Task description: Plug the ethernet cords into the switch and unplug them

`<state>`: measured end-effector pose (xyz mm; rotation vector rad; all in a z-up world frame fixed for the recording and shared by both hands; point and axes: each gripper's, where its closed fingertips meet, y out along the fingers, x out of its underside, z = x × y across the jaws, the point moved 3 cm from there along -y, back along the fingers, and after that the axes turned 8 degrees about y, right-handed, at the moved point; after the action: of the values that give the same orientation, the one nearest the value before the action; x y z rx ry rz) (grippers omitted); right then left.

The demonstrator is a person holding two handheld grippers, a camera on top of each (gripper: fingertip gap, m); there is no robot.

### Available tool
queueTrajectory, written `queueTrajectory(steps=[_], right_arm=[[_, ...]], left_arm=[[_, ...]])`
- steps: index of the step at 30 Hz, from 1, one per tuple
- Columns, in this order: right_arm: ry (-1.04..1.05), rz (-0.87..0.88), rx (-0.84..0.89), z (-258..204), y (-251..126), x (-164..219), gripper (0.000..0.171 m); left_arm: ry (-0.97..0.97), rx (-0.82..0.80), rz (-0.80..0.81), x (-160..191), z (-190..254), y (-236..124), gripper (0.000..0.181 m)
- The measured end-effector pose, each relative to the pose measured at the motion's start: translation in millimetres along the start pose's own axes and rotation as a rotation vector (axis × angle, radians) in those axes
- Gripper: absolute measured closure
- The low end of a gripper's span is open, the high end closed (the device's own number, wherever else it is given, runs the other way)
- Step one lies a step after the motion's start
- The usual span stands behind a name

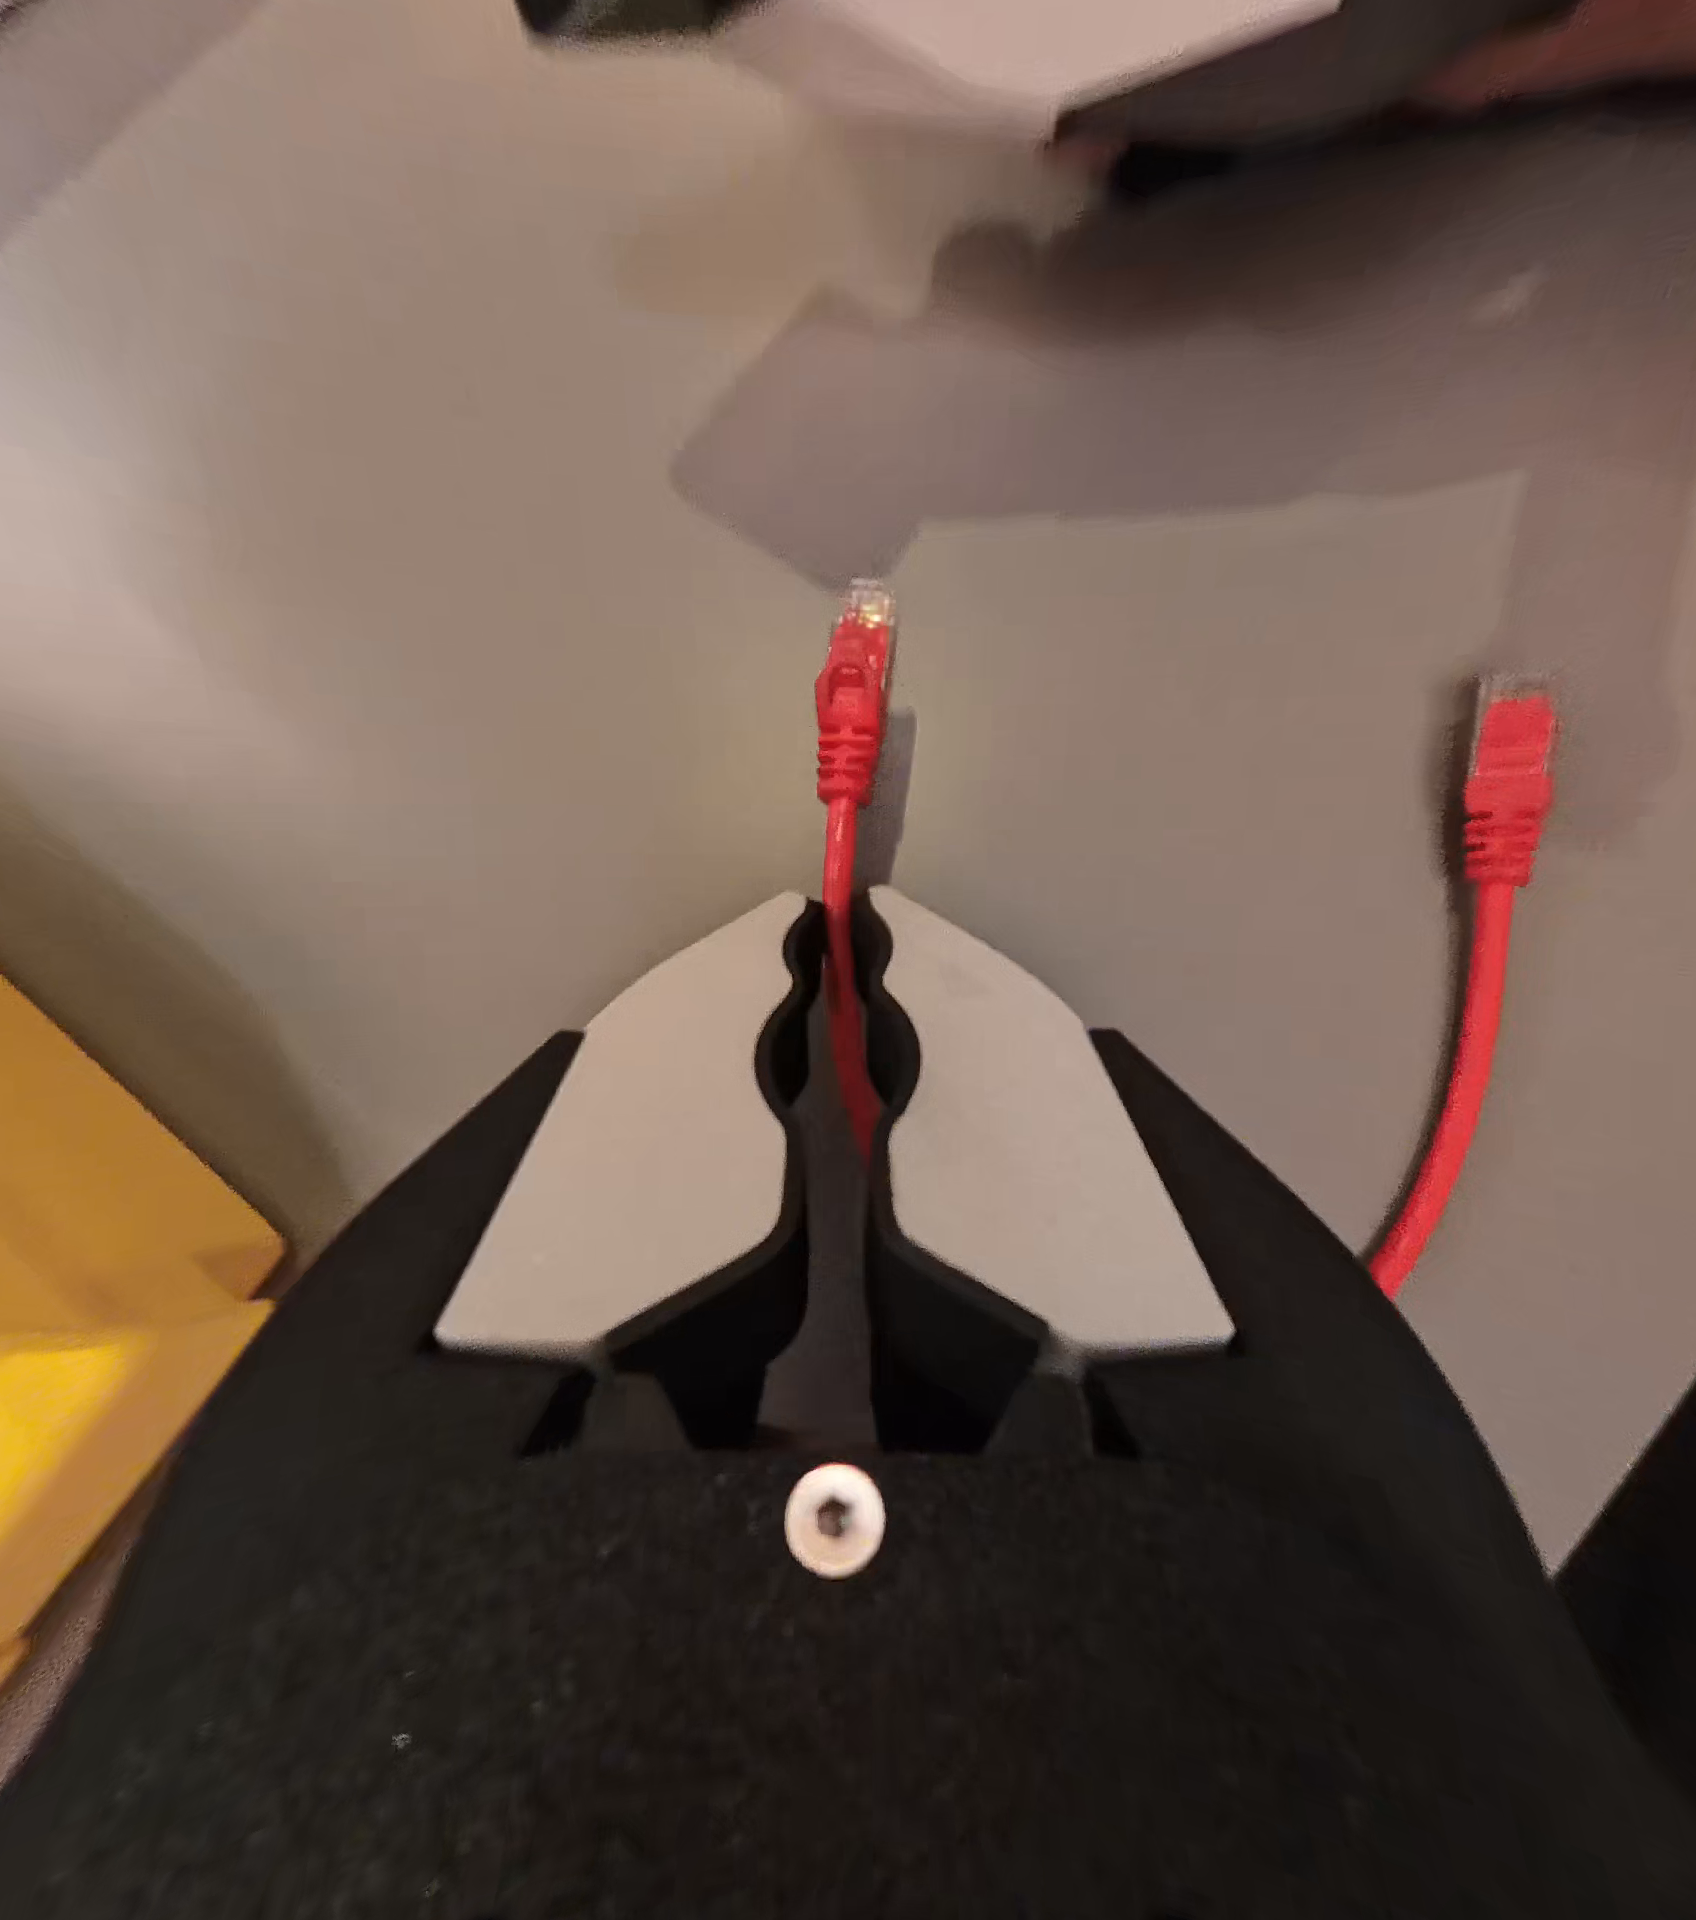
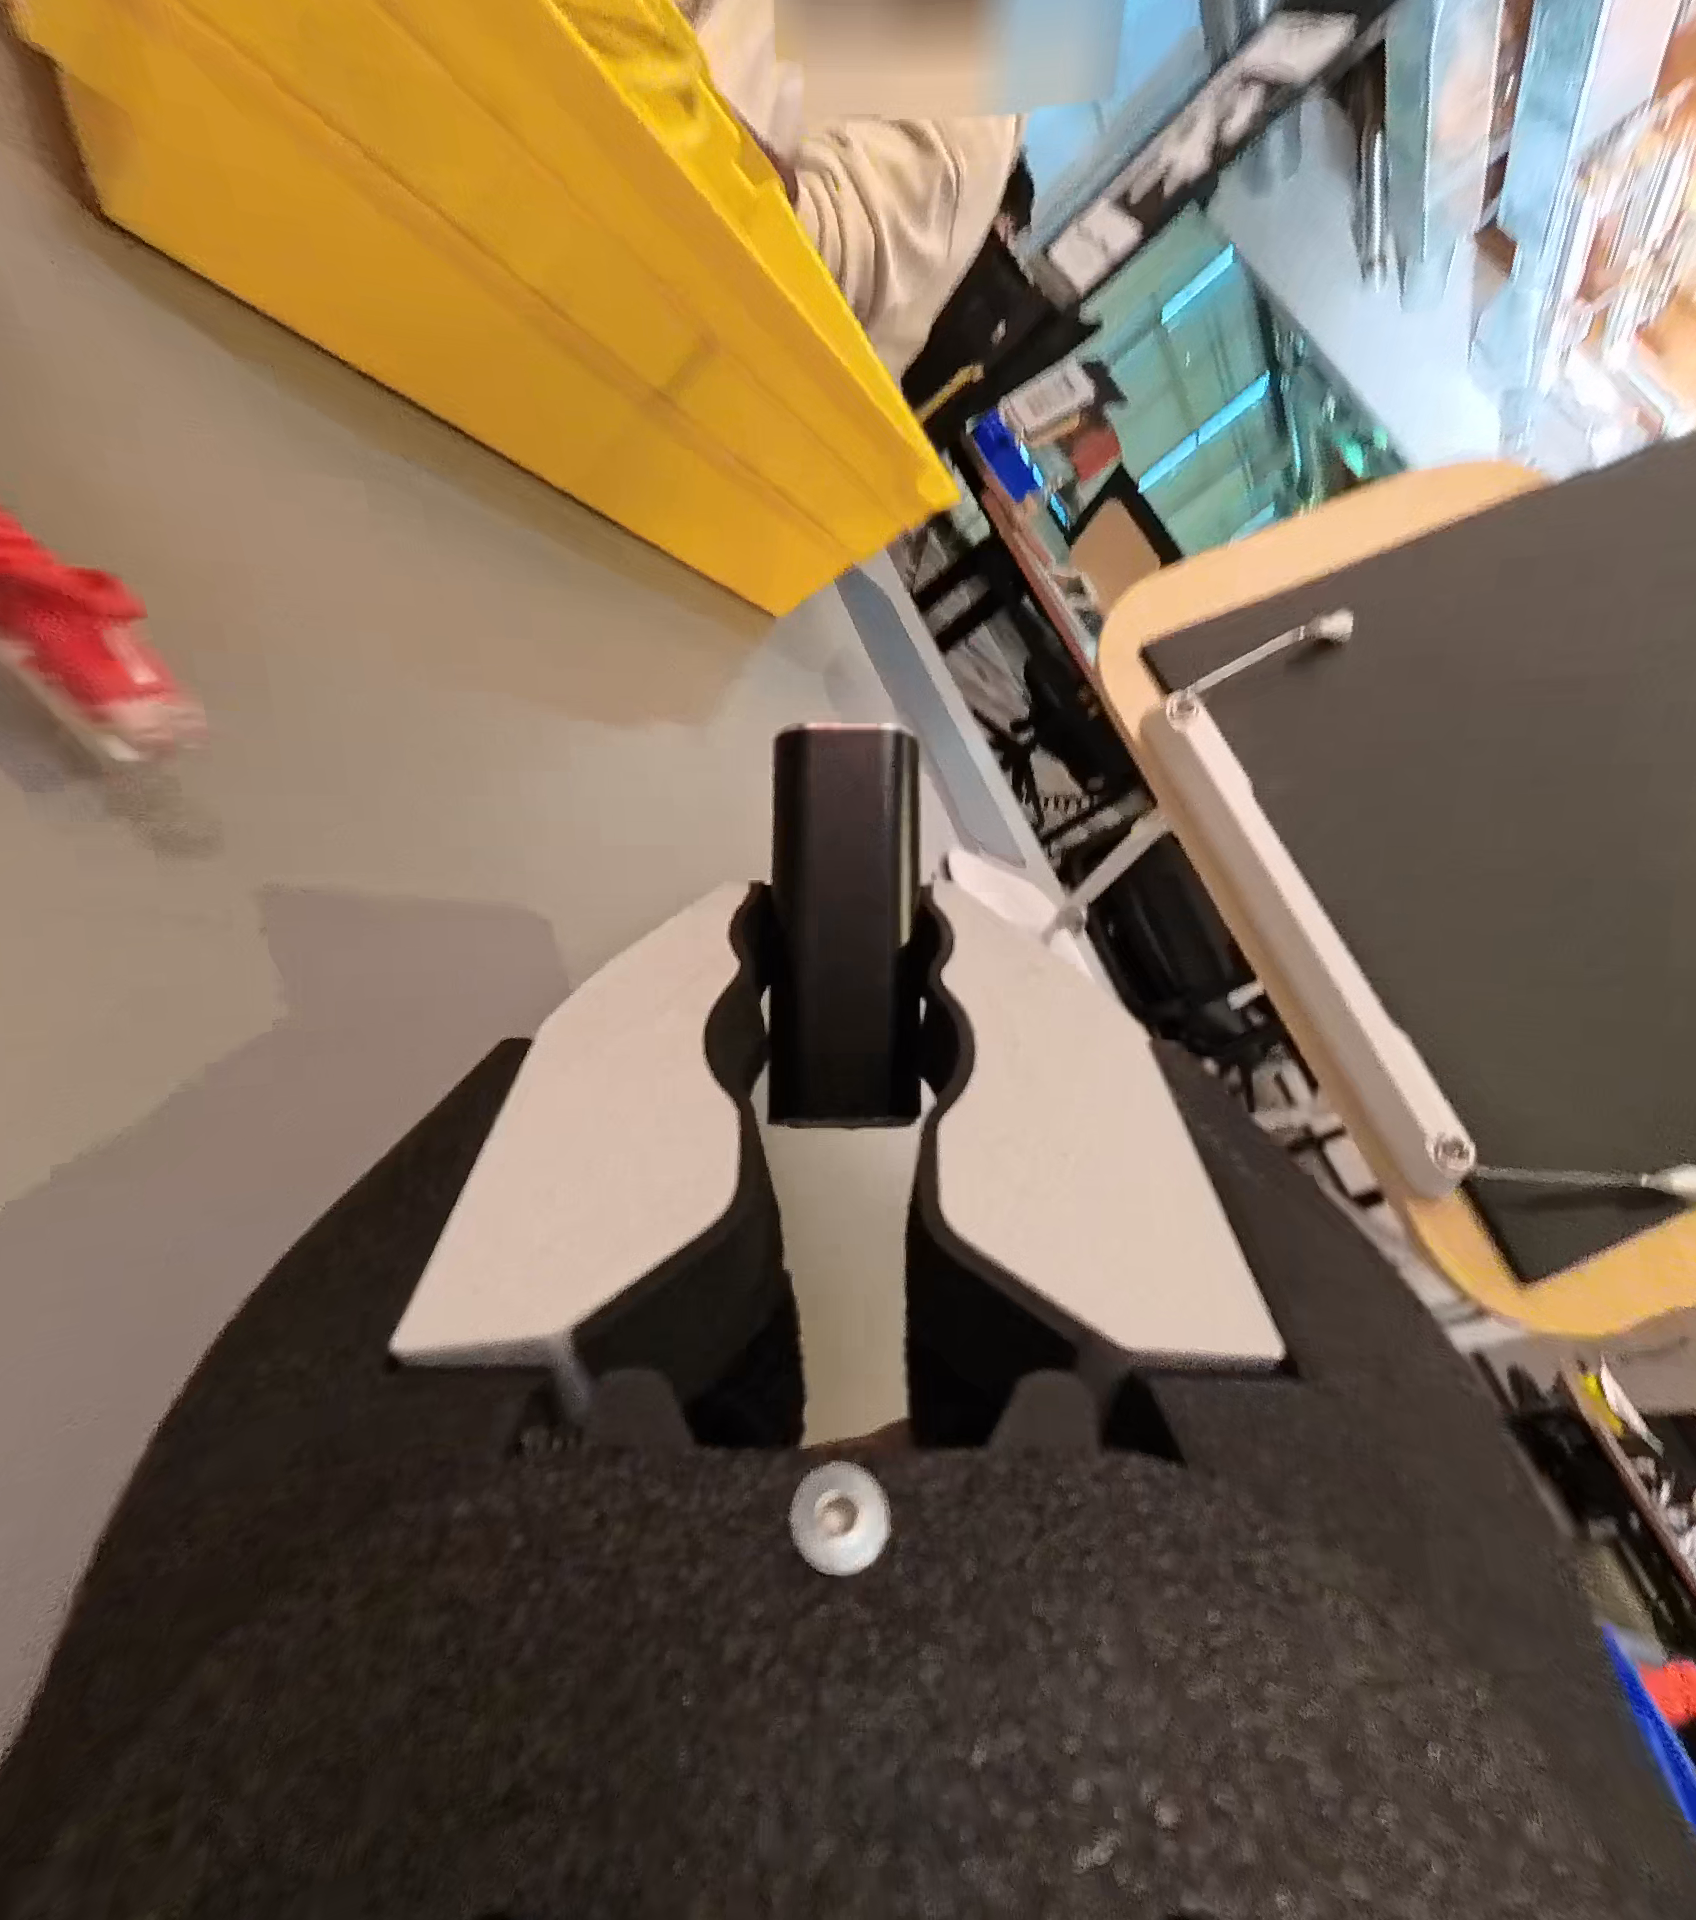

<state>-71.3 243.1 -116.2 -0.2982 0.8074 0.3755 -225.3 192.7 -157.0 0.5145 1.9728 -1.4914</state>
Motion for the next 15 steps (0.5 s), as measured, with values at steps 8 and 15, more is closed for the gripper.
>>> queueTrajectory(steps=[8, 15], right_arm=[[-0.146, 0.27, -0.004, -17.7, -19.9, -37.3, 0.145], [-0.393, 0.3, -0.066, -65.9, -13.5, -50.2, 0.145]], left_arm=[[-0.046, 0.029, 0.19, -20.9, -9.6, -45.1, 0.177], [-0.002, 0.084, 0.14, -18.2, -3.6, -55.5, 0.177]])
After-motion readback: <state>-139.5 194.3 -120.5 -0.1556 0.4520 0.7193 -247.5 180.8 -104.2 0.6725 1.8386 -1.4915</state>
